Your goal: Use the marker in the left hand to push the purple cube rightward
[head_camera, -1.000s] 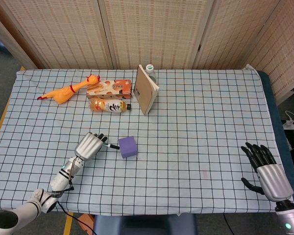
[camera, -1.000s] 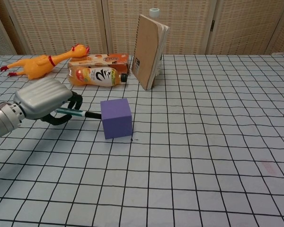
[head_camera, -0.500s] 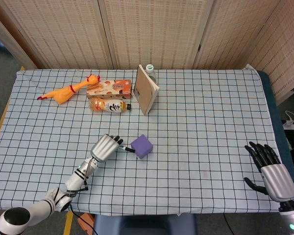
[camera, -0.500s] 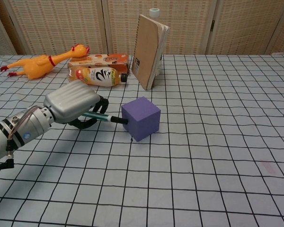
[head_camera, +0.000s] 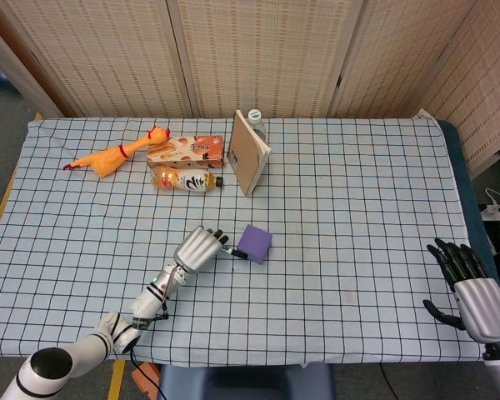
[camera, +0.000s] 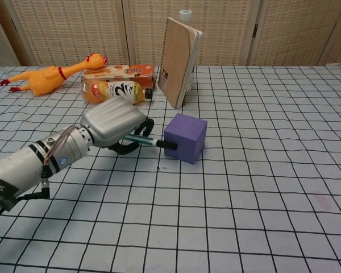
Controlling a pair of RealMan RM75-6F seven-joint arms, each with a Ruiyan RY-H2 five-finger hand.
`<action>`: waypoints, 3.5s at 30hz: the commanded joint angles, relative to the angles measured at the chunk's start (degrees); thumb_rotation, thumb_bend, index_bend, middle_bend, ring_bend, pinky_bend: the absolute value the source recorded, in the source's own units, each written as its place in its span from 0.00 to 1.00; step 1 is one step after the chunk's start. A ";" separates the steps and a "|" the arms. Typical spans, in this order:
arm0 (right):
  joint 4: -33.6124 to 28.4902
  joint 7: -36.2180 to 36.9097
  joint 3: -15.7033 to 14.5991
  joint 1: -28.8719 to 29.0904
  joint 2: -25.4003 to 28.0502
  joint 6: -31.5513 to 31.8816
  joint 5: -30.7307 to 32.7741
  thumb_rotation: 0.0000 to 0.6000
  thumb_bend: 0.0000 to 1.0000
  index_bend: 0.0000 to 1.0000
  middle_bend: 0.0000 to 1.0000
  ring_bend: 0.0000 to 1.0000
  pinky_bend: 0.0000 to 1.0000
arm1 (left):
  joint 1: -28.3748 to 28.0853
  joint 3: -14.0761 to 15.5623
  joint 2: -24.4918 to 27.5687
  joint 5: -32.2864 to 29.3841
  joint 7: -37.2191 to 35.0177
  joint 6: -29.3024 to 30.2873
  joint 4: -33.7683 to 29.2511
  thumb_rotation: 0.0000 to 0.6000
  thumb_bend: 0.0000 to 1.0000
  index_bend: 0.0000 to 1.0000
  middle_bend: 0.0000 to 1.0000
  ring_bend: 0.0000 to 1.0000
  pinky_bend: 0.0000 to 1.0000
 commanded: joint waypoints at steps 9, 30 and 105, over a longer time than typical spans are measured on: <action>0.16 0.61 0.77 -0.76 0.68 0.66 1.72 1.00 0.13 0.00 0.00 0.00 0.00 | -4.46 -0.89 -4.60 -0.20 -4.83 -1.98 7.93 1.00 0.62 0.78 0.79 0.70 0.81; 0.31 0.98 1.64 -1.00 0.98 0.25 3.12 1.00 0.13 0.00 0.00 0.00 0.00 | -12.23 -1.50 -11.78 -0.43 -11.56 -2.77 17.34 1.00 0.62 0.77 0.79 0.71 0.83; -1.48 -4.39 -0.83 -0.57 -1.47 0.20 -2.79 1.00 0.13 0.00 0.00 0.00 0.00 | 30.50 9.05 37.49 -3.25 -10.37 21.33 -42.49 1.00 0.40 0.11 0.13 0.07 0.26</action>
